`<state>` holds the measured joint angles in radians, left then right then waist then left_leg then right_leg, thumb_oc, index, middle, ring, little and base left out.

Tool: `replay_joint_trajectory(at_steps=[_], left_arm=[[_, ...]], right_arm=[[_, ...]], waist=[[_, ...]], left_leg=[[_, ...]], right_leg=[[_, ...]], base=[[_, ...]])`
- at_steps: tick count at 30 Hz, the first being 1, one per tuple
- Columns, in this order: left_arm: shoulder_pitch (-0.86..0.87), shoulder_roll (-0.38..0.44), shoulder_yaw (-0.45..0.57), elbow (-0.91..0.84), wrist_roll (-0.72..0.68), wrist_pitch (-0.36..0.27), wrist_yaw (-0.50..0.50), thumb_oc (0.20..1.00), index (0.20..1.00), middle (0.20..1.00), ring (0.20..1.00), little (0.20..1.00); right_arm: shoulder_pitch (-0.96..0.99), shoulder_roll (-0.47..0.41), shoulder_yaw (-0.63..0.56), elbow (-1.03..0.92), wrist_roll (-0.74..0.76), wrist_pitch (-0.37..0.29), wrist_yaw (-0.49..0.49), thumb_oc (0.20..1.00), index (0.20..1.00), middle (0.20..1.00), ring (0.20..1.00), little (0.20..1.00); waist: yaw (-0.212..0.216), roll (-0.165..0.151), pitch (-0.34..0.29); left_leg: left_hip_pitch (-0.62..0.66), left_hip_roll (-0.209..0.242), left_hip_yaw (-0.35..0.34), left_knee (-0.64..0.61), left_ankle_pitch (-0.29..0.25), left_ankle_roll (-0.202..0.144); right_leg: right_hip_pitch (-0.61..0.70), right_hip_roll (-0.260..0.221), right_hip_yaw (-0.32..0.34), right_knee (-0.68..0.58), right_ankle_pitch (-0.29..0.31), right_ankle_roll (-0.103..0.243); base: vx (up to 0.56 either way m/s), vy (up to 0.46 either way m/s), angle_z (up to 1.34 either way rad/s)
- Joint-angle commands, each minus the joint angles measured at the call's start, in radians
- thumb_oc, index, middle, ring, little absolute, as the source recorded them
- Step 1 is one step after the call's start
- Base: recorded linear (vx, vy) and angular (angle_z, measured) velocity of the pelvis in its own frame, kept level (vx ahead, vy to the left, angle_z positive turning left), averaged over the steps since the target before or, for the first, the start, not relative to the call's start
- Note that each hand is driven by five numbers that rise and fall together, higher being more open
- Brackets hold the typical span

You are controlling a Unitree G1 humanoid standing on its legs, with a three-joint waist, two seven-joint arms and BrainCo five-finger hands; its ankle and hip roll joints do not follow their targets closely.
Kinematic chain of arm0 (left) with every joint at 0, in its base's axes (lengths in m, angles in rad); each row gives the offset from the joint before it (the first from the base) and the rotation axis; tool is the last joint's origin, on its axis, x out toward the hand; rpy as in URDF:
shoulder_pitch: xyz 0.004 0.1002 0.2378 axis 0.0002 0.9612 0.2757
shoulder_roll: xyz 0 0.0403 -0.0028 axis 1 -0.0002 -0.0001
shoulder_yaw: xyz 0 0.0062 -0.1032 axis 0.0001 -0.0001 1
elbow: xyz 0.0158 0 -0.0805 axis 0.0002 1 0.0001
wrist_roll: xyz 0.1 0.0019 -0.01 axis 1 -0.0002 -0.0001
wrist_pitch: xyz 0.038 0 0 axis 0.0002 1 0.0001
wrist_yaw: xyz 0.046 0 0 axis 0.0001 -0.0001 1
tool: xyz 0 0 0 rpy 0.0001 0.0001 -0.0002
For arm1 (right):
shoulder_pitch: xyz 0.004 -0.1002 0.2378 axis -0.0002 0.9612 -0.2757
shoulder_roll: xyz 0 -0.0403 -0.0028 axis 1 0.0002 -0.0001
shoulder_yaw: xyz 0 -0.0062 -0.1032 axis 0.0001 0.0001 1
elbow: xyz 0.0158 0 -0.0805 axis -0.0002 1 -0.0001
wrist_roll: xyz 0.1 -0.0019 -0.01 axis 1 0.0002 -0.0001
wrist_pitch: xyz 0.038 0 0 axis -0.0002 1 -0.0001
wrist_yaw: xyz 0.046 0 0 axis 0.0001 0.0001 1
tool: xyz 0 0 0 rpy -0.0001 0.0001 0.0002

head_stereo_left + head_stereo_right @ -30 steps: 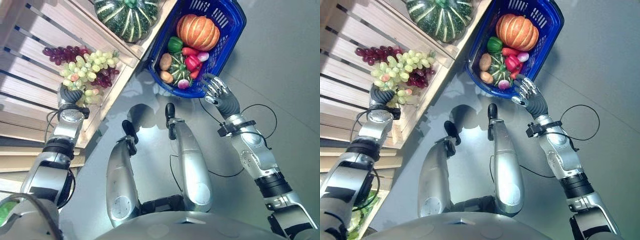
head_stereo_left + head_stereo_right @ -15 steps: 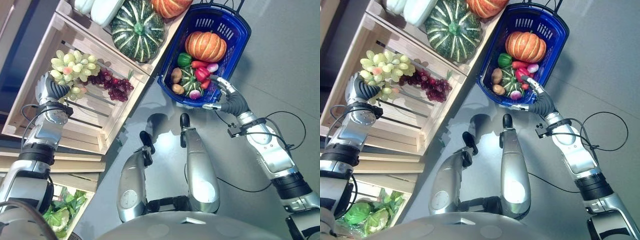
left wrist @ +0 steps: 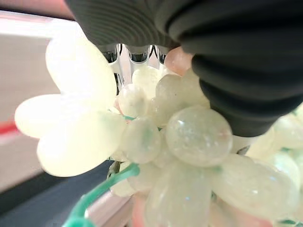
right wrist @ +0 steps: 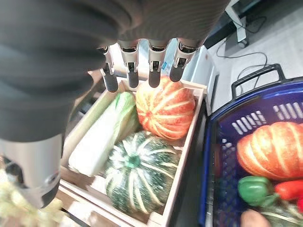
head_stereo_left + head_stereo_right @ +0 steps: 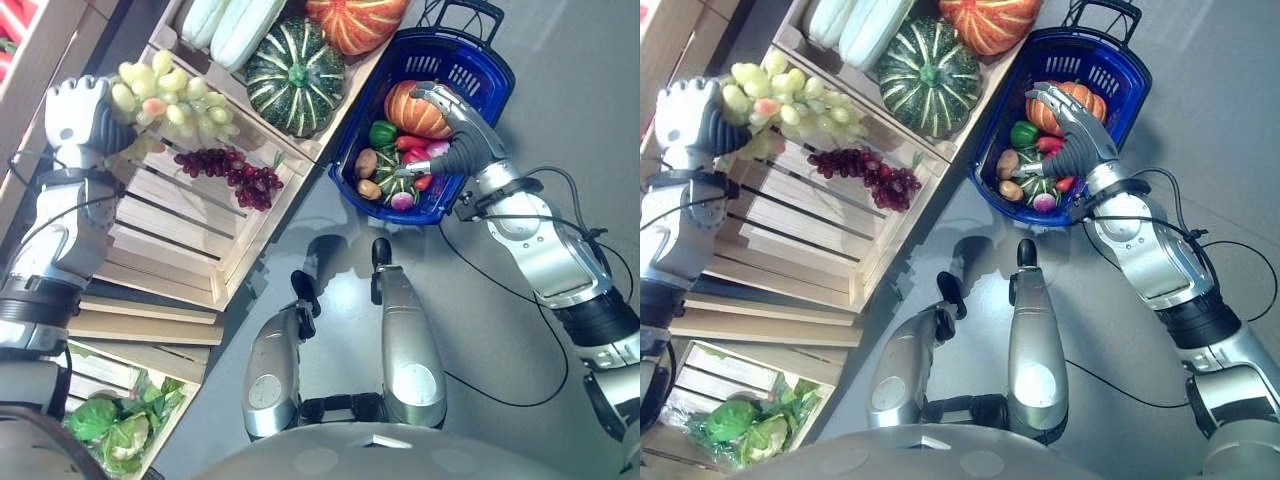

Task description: Pick up fruits and vegetables into the basket

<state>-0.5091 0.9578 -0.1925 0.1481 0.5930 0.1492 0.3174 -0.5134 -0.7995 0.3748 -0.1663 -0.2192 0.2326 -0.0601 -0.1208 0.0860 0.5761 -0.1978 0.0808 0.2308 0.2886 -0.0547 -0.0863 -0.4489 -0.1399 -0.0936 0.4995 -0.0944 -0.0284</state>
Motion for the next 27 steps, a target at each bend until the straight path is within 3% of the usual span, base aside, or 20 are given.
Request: replay_joint_trajectory(at_steps=[1,6,14,20,27], left_arm=[[-0.044,0.068,0.041,-0.113,0.012,-0.04,0.027,0.2,0.2,0.2,0.2,0.2],[-0.087,-0.025,0.024,-0.227,-0.096,-0.155,-0.055,0.2,0.2,0.2,0.2,0.2],[-0.182,-0.105,-0.05,-0.31,-0.189,-0.203,-0.2,0.2,0.2,0.2,0.2,0.2],[-0.248,-0.156,-0.123,-0.357,-0.221,-0.213,-0.303,0.2,0.2,0.2,0.2,0.2],[-0.304,-0.183,-0.191,-0.361,-0.179,-0.194,-0.311,0.2,0.2,0.2,0.2,0.2]], right_arm=[[-0.052,0.013,0.032,-0.054,-0.043,0.028,-0.006,1.0,1.0,1.0,1.0,1.0],[-0.099,0.099,0.063,-0.042,-0.071,0.051,-0.056,1.0,1.0,1.0,1.0,1.0],[-0.172,0.195,0.12,-0.022,-0.038,0.131,-0.092,1.0,1.0,1.0,1.0,1.0],[-0.214,0.277,0.152,0.022,-0.022,0.18,-0.188,1.0,1.0,1.0,1.0,1.0],[-0.244,0.338,0.166,0.049,-0.003,0.177,-0.264,1.0,1.0,1.0,1.0,1.0]], waist=[[0.011,0.028,-0.114],[0.034,0.023,-0.124],[0.054,0.011,-0.135],[0.06,0.006,-0.136],[0.056,0.007,-0.131]], left_leg=[[-0.033,-0.036,-0.029,0.072,-0.056,0.03],[-0.011,-0.039,-0.047,0.049,-0.047,0.029],[0.01,-0.038,-0.059,0.042,-0.054,0.03],[0.019,-0.036,-0.059,0.043,-0.06,0.03],[0.03,-0.033,-0.055,0.039,-0.066,0.03]], right_leg=[[0.14,-0.066,-0.034,-0.053,-0.084,0.09],[0.173,-0.065,-0.051,-0.081,-0.068,0.097],[0.203,-0.066,-0.06,-0.096,-0.059,0.106],[0.217,-0.068,-0.066,-0.108,-0.051,0.11],[0.222,-0.068,-0.059,-0.118,-0.043,0.117]], base=[[0.01,-0.091,0.12],[0.0,-0.072,0.13],[0.01,-0.051,0.06],[0.0,-0.028,0.05],[0.0,-0.001,0.01]])
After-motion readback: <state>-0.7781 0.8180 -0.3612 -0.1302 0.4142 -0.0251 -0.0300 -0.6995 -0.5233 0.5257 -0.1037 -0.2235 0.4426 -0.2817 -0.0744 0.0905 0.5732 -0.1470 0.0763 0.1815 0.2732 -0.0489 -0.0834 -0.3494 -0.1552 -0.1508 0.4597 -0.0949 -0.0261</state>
